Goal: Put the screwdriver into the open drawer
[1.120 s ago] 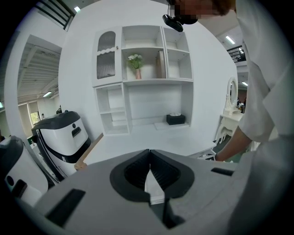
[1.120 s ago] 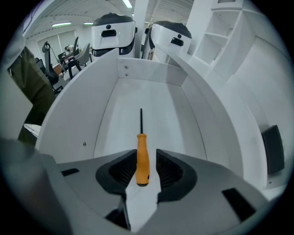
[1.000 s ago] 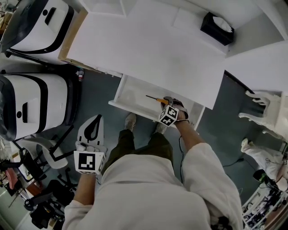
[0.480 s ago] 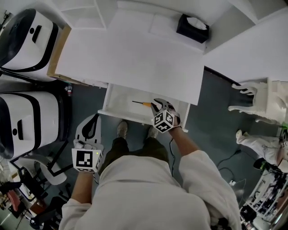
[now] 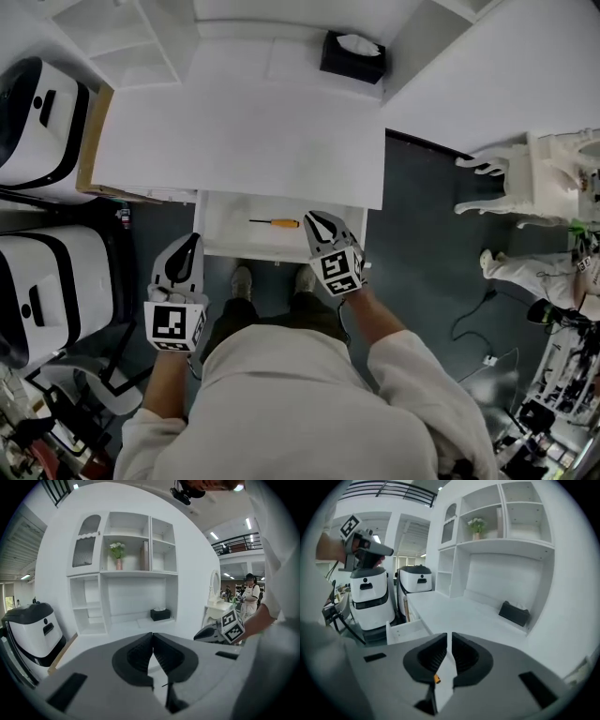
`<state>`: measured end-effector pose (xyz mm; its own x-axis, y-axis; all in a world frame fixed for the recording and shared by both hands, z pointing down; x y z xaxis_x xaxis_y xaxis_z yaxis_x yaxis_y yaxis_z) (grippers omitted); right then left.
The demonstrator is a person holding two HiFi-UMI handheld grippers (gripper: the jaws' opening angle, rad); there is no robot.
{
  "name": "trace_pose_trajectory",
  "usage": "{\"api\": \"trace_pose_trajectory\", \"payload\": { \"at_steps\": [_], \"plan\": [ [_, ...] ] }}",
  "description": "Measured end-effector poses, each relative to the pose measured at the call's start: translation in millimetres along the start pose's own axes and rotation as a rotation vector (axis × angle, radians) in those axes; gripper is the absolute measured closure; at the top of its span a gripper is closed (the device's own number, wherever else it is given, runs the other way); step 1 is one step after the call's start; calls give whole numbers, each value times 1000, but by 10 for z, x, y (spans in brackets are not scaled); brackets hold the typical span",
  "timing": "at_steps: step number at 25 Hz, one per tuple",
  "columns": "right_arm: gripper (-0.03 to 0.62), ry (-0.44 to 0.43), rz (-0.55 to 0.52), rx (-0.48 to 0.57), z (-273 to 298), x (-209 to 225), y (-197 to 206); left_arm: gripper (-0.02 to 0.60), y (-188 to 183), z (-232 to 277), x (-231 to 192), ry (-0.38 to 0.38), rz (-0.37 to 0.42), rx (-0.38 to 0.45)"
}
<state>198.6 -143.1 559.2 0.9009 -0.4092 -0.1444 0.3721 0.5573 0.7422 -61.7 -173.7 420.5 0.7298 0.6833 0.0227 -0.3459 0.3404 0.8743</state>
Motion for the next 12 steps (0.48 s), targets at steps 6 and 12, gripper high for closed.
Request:
{"api": "trace_pose_trajectory", "payload": {
  "at_steps": [6,12],
  "plan": [
    [562,71,113,103,-459,163,-151,577,-99,147,97,42,22,11],
    [583,128,181,191,-856,311,-273,577,-152,281,201,70,39,17]
  ]
}}
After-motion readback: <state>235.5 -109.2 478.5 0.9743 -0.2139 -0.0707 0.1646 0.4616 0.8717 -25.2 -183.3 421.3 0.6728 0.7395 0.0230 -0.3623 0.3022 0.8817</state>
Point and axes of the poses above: the fingertips, and each gripper's own axes: z forward along the fingers, x to its right, y out of its underside, the point moved 5 cm from there along -z, backward along the fingers, and after that the axes turned 6 degrees about -x, right-handed, at the moved point
